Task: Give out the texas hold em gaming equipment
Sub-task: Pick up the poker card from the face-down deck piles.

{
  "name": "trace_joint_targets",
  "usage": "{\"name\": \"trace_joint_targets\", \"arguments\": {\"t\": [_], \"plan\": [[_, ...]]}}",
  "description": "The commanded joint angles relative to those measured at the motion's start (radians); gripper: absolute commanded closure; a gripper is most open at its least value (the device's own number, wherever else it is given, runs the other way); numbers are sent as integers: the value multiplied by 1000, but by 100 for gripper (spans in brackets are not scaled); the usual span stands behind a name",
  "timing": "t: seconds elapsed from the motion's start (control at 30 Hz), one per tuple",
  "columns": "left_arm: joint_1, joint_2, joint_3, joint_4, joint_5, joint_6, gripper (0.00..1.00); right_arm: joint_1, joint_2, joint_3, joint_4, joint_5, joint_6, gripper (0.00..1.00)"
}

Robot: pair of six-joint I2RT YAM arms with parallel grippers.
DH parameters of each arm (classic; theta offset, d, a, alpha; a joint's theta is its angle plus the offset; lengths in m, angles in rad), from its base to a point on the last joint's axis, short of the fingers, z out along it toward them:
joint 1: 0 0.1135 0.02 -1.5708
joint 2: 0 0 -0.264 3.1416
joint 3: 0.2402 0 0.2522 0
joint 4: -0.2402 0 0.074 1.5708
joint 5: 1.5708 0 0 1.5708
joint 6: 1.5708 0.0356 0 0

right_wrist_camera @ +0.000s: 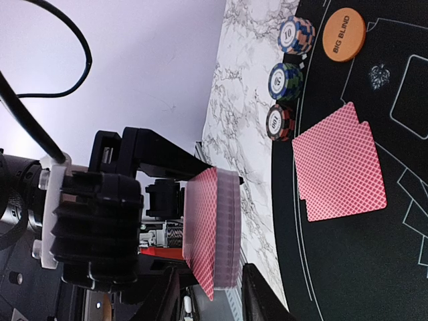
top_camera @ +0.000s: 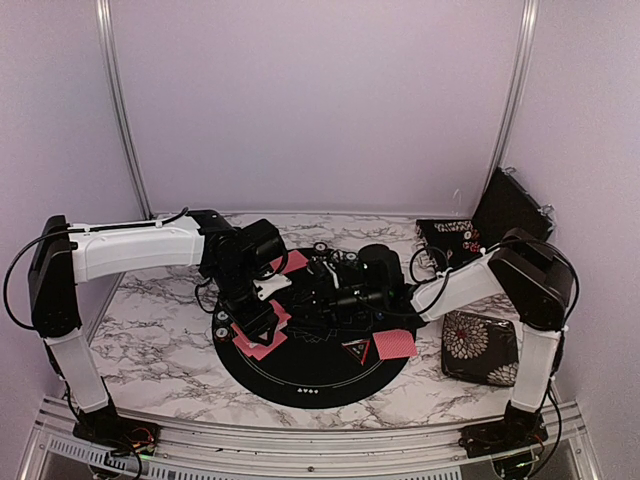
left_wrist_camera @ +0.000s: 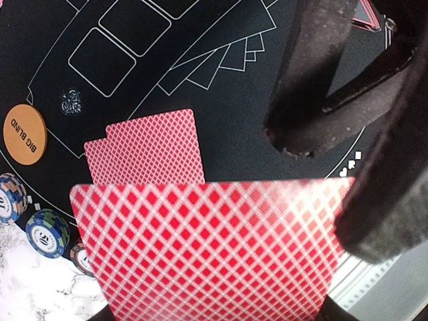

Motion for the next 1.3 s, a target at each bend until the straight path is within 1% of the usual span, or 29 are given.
{"name": "trace_joint_targets", "arguments": {"t": [0.0,0.23,0.93,1.27], "plan": [[-6,-5,24,-21,1,14,45,-3,-38,-7,8,13,1,70],[-6,-4,25,-21,-3,15,45,4,-32,-10,22,8,16,75],[-5,2,24,-20,-3,16,46,28,-15,-14,47,3,44,80],[-5,4,25,-19,-4,16,46,31,-13,-19,53,2,50,85]]}}
